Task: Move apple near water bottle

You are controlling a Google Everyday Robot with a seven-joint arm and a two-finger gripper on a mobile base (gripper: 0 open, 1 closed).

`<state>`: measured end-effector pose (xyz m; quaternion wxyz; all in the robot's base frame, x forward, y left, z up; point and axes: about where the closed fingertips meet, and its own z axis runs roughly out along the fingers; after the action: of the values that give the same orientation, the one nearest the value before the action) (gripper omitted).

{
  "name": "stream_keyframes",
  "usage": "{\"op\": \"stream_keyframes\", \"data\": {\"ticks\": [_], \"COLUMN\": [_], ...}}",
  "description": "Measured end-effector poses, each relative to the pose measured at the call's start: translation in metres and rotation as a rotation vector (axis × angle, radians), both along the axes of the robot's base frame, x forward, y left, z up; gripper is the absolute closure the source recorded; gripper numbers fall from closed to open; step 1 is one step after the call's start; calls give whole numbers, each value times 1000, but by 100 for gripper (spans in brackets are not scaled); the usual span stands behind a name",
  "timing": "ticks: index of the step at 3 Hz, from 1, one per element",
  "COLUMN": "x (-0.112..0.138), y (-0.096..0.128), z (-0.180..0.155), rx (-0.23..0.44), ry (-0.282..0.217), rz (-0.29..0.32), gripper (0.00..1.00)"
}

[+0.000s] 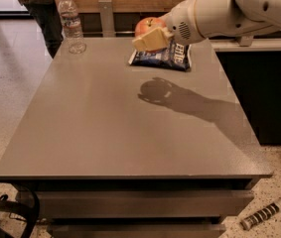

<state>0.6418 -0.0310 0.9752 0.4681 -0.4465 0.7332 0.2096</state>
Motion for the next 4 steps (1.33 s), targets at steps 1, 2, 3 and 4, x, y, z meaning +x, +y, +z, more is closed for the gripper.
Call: {"op": "stream_keyframes", "data": {"ticks": [1, 2, 3, 4], "x": [33, 33, 41, 71], "y": [25, 25, 28, 30], "z": [-2, -2, -3, -23], "rx": [18, 18, 19, -16], "ry": [-59, -59, -44, 13], "rz": [-61, -61, -61, -71], "gripper": [100, 100, 100, 100]}}
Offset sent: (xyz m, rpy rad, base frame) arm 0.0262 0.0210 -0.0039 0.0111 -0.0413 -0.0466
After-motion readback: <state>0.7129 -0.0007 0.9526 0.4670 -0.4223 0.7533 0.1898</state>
